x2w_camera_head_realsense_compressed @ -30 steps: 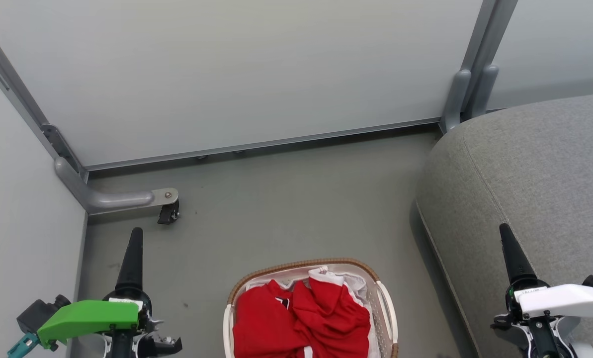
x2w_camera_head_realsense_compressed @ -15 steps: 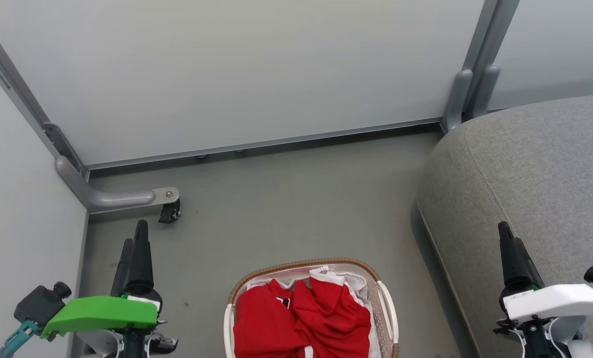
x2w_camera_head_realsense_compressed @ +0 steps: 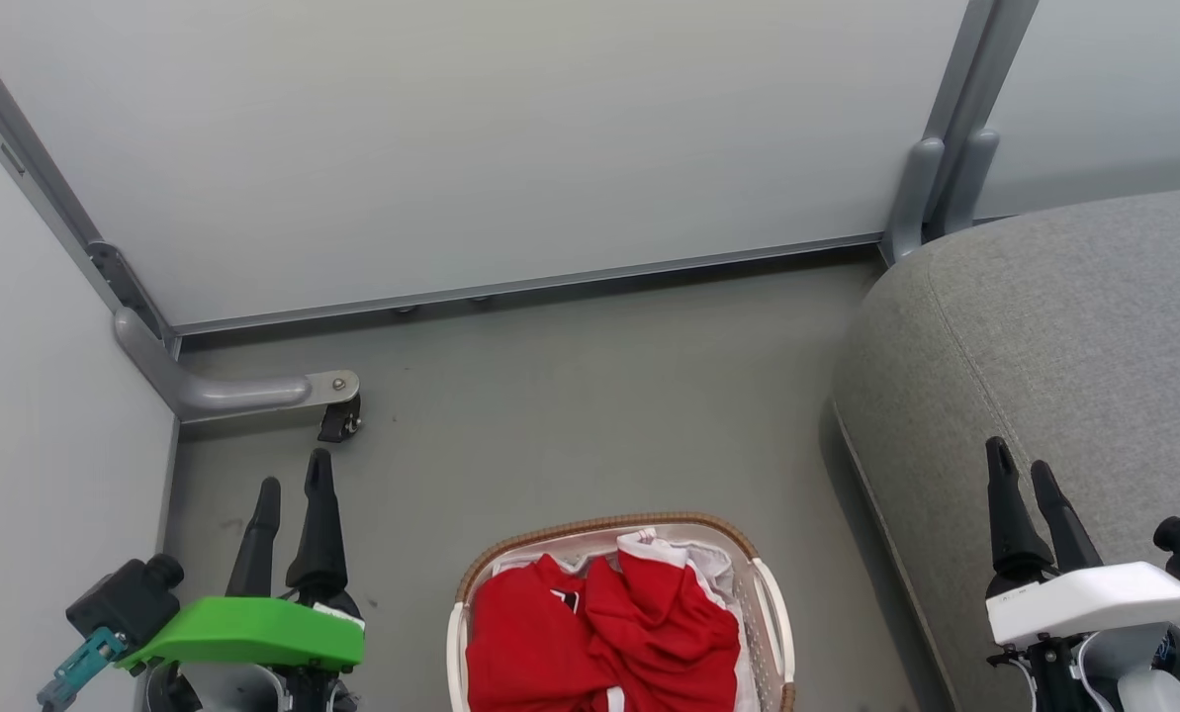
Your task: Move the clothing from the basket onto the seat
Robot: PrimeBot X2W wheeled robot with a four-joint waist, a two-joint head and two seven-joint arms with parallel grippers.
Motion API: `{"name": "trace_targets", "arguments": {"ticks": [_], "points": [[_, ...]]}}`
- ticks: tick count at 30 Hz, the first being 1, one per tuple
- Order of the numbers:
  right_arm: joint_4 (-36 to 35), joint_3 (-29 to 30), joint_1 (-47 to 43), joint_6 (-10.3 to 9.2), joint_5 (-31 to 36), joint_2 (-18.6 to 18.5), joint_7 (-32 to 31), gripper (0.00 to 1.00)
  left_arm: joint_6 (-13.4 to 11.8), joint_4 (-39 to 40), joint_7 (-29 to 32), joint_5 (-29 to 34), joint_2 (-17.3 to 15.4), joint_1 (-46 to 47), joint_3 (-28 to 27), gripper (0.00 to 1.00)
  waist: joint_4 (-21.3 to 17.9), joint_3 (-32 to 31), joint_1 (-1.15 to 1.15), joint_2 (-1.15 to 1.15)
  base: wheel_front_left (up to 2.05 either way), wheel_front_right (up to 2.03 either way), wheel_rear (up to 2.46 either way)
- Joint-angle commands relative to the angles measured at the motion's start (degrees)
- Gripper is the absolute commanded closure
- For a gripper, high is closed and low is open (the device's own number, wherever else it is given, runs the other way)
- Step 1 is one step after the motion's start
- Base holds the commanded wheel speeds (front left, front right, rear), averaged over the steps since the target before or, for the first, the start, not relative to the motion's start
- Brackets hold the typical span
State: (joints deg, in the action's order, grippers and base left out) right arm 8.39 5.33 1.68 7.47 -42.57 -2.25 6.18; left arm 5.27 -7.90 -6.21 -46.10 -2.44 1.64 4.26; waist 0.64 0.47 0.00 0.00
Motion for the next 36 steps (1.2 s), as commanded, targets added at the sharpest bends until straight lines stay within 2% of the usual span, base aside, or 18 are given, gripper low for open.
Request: {"name": "trace_targets", "arguments": {"ticks": [1, 15, 36], "points": [[-0.8, 0.0, -0.4, 0.02, 2.1, -0.4, 0.6, 0.00, -0.3, 0.3, -0.6, 1.5, -0.4, -0.3, 0.3, 0.00, 0.0, 0.0, 0.00, 0.00, 0.00, 0.00, 0.00], [-0.8, -1.6, -0.6, 0.02, 12.9, -0.5, 2.8, 0.00, -1.7, -1.8, -2.8, 9.8, -0.4, -0.9, 1.5, 0.00, 0.4, 0.2, 0.00, 0.00, 0.00, 0.00, 0.00], [-0.9, -2.1, -1.4, 0.02, 25.8, -0.6, 5.7, 0.00, -2.8, -3.8, -5.6, 18.7, -0.5, -1.3, 3.3, 0.00, 0.7, 0.3, 0.00, 0.00, 0.00, 0.00, 0.00]]}}
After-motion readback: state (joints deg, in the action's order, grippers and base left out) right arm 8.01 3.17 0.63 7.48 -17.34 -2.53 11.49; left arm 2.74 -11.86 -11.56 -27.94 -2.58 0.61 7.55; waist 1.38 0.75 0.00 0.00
